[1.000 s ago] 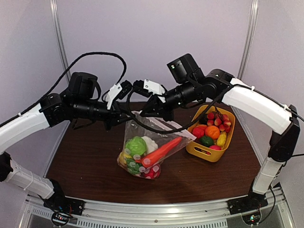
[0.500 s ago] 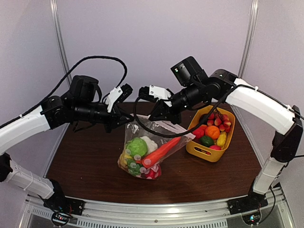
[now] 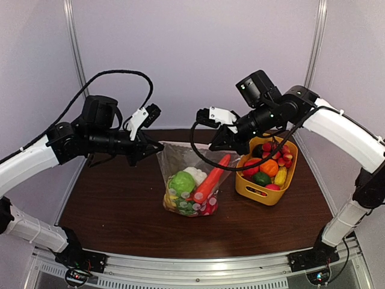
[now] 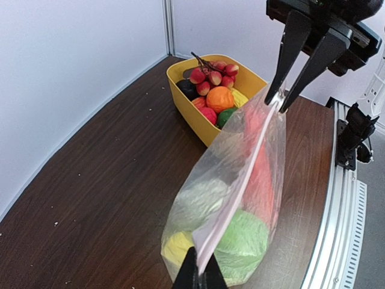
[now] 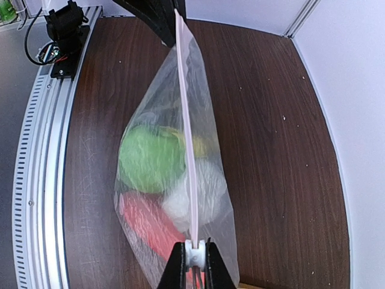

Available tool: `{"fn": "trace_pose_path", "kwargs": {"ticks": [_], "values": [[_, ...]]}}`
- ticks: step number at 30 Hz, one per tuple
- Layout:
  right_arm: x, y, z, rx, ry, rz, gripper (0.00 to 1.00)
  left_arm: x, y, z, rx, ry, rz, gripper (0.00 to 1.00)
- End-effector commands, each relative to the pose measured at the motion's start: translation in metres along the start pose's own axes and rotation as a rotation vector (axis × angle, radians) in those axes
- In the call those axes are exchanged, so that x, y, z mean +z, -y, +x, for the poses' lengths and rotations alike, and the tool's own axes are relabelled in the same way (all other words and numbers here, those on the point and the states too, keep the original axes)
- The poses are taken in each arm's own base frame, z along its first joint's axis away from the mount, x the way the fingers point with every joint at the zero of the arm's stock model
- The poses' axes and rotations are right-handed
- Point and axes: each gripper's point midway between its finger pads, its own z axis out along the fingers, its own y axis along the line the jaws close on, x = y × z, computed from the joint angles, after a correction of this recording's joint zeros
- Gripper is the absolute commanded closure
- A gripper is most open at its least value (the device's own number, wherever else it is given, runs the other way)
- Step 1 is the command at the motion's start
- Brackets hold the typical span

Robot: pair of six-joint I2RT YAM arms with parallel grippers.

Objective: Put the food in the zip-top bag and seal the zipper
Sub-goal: Zip the zipper on the zipper food storage bag, then place the zipper food storage bag at the center of the board.

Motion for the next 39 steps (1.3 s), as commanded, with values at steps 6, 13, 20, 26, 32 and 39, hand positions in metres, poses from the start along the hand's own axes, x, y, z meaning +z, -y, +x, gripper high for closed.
{"fn": "trace_pose_path", "kwargs": {"ticks": [6,13,20,26,32,39], "values": [[-0.025,0.009,0.064,0.046,-0.189,0.034,1.0,-0.013,-0.021,-0.01,0.003,0.06,-0.091,1.0],[-0.037,0.017,0.084,0.069,-0.227,0.052,0.99,-0.012,-0.023,-0.01,-0.004,0.065,-0.085,1.0],[-0.05,0.022,0.101,0.097,-0.255,0.07,0.98,-0.012,-0.027,-0.009,-0.007,0.067,-0.088,1.0],[-0.049,0.021,0.104,0.111,-0.251,0.065,0.98,-0.005,-0.025,-0.008,-0.01,0.062,-0.063,1.0],[-0.044,0.032,0.089,0.111,-0.191,0.083,0.96,0.004,-0.024,-0.016,-0.006,0.084,-0.034,1.0],[-0.031,0.104,0.043,0.094,-0.089,0.222,0.97,0.018,-0.107,-0.054,-0.025,0.111,-0.311,1.0]]}}
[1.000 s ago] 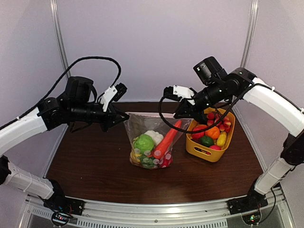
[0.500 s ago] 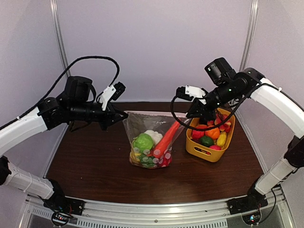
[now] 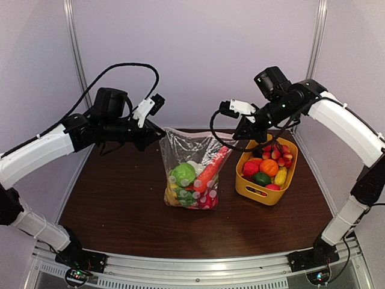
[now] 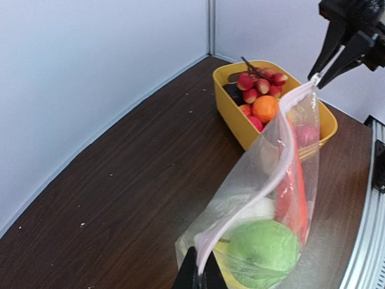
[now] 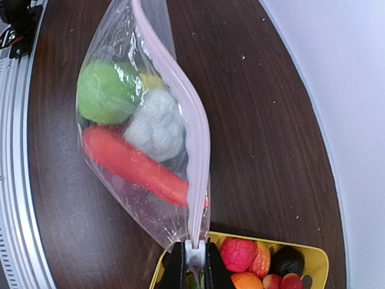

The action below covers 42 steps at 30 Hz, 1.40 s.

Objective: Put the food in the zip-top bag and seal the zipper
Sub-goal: Place the zipper food storage bag at the center of the board, then reset both arms

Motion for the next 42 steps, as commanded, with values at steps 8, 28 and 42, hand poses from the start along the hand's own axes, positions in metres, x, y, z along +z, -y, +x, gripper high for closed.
{"fn": "trace_pose_path", "kwargs": {"ticks": [8,28,42], "values": [[-0.005,0.095,-0.062,0.035,0.155,0.171,0.97,0.0,-0.079,-0.087,0.082,0.194,-0.153,1.0],[-0.023,0.001,-0.028,0.218,0.3,-0.255,0.37,-0.061,-0.021,0.002,-0.096,0.184,-0.081,0.11],[-0.173,0.187,0.113,0.765,0.359,0.943,0.0,-0.065,-0.137,-0.039,-0.143,0.138,-0.699,0.02]]}}
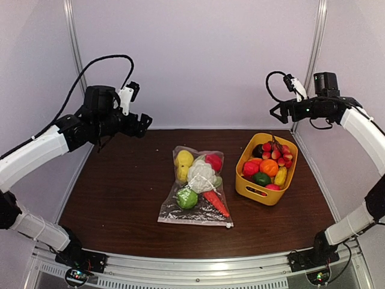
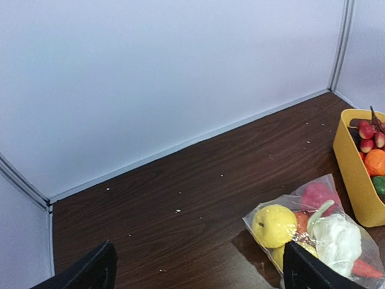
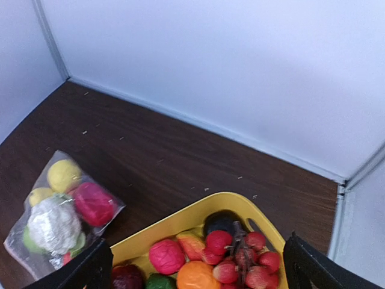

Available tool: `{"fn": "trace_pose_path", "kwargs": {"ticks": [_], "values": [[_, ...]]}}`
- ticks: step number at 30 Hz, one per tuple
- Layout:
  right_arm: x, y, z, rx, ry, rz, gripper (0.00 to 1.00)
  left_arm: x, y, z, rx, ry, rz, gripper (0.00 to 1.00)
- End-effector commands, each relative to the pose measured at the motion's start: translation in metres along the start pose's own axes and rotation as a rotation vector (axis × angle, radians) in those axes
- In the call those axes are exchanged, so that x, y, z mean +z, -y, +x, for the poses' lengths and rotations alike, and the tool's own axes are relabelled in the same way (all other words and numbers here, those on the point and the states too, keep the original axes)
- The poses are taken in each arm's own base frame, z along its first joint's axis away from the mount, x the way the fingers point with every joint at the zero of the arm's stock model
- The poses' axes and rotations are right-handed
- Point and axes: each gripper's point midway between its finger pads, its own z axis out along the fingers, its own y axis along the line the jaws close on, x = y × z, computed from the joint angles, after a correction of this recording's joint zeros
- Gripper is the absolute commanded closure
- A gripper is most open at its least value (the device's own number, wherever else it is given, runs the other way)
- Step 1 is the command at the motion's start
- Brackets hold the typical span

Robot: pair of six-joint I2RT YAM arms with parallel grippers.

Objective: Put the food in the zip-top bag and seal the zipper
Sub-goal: Reset both arms

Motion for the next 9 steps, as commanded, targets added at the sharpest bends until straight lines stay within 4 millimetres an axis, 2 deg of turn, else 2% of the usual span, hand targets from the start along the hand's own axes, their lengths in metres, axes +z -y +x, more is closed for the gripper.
{"fn": "trace_pose_path", "kwargs": {"ticks": [1,2,4,6,9], "values": [[-0.077,0.074,-0.039,0.095,0.25,0.574,0.0,-0.014,-0.036,-0.041,-0.029,0.078,-0.186,0.02],[-0.092,0.079,-0.04,0.111,0.277,0.636,0.0,-0.017,-0.037,-0.046,-0.039,0.092,-0.186,0.02],[-0.108,0.084,-0.038,0.118,0.285,0.703,0.0,-0.022,-0.035,-0.054,-0.05,0.125,-0.169,0.02],[-0.112,0.084,-0.031,0.125,0.276,0.717,0.01,-0.025,-0.031,-0.059,-0.059,0.156,-0.14,0.02],[-0.105,0.077,-0.018,0.138,0.263,0.673,0.01,-0.024,-0.026,-0.06,-0.063,0.172,-0.108,0.02]]}}
